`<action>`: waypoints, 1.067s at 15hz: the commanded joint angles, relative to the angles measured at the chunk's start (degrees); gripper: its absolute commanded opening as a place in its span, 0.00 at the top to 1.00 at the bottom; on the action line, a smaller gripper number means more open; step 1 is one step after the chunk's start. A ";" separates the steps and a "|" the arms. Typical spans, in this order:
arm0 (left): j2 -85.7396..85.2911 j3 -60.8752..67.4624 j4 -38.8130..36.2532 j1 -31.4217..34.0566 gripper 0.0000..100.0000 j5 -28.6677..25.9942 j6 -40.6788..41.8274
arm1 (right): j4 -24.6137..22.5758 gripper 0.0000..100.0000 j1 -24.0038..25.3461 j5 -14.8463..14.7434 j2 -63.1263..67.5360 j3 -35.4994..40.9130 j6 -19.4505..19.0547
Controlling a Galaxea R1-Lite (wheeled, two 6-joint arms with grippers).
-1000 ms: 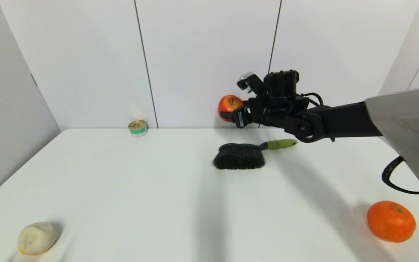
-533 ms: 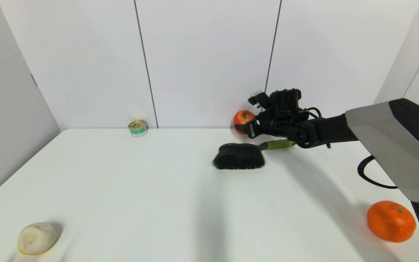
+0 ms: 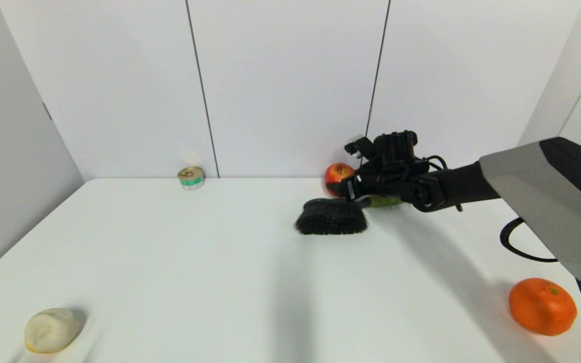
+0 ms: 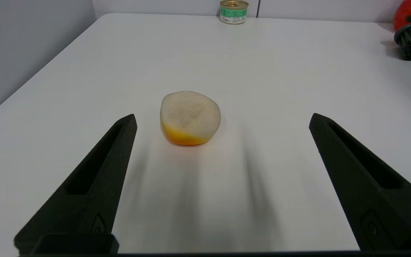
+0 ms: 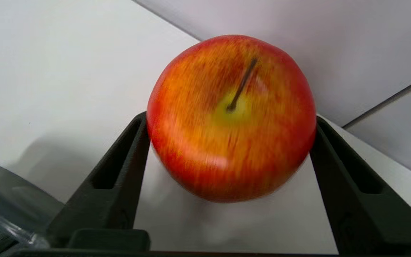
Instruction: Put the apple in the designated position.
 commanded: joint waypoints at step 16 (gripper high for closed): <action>0.07 0.00 0.03 -0.02 0.00 0.01 -0.02 | 26.16 0.00 -10.21 -19.00 -59.61 32.78 9.48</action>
